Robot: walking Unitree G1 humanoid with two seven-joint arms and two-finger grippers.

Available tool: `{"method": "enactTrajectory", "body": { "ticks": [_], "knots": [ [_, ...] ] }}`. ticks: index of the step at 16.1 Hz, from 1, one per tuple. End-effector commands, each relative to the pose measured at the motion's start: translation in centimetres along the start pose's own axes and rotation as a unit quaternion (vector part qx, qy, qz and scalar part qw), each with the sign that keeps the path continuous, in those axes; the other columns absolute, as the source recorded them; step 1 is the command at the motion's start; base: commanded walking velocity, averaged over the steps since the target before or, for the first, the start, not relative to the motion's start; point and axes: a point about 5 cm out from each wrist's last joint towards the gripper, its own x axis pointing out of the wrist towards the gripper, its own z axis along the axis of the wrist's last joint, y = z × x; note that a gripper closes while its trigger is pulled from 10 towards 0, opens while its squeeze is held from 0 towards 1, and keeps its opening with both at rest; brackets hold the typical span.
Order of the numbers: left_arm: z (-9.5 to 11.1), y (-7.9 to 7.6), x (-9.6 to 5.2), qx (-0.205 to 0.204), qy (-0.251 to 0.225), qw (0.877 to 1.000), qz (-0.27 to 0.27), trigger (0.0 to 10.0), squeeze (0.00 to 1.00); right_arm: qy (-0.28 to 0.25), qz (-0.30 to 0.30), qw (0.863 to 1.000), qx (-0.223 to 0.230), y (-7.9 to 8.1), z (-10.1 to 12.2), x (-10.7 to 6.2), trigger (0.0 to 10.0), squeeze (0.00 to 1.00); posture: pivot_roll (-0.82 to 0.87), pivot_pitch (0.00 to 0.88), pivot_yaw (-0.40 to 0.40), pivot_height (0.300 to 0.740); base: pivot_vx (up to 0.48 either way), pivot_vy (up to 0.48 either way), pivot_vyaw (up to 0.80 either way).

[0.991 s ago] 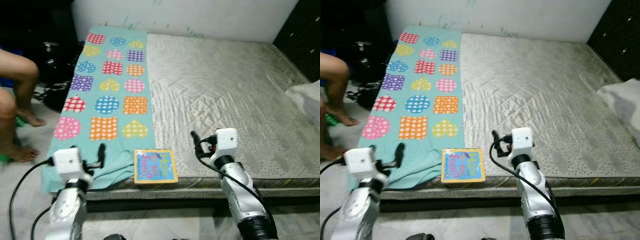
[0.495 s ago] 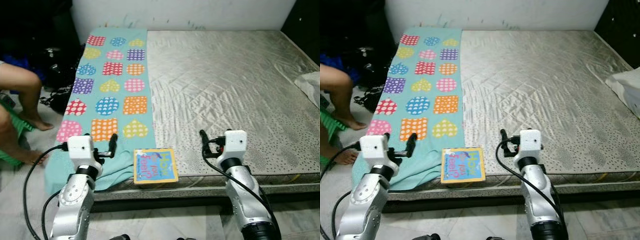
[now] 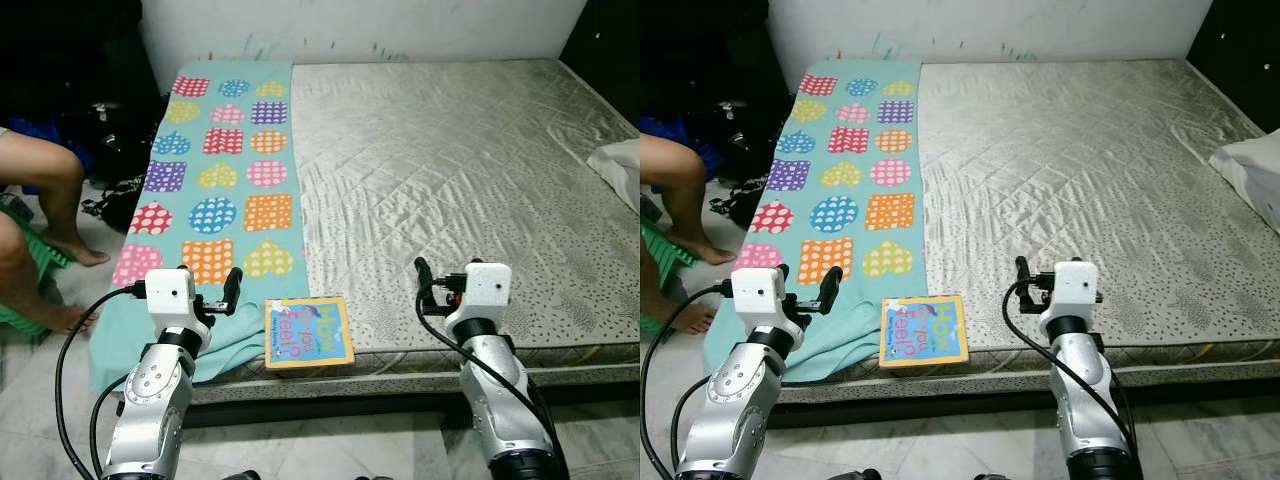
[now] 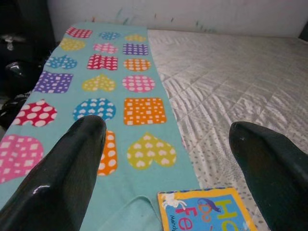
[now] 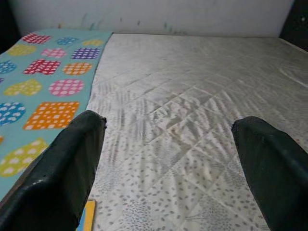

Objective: Clean up the room

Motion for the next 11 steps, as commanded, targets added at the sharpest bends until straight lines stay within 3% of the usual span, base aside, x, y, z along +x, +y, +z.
{"method": "enactTrajectory", "body": {
  "ticks": [1,4,11],
  "knots": [
    [-0.2,0.13,-0.08,0.007,0.004,1.0,-0.002,10.0,0.0,-0.011,0.001,1.0,-0.003,0.19,0.51,0.18,10.0,0.0,-0.06,0.1,0.031,0.74,0.0,0.0,0.0],
    [-0.22,0.0,-0.22,0.002,0.002,1.0,0.0,10.0,0.0,-0.007,0.006,1.0,-0.001,0.35,0.46,0.19,10.0,0.0,-0.06,0.108,0.014,0.74,0.0,0.0,-0.14],
    [-0.29,-0.23,-0.62,-0.013,0.001,1.0,0.007,10.0,0.0,0.002,0.016,1.0,-0.009,0.28,0.33,0.13,10.0,0.0,-0.06,0.134,-0.01,0.74,0.0,0.0,-0.72]
  ]
}}
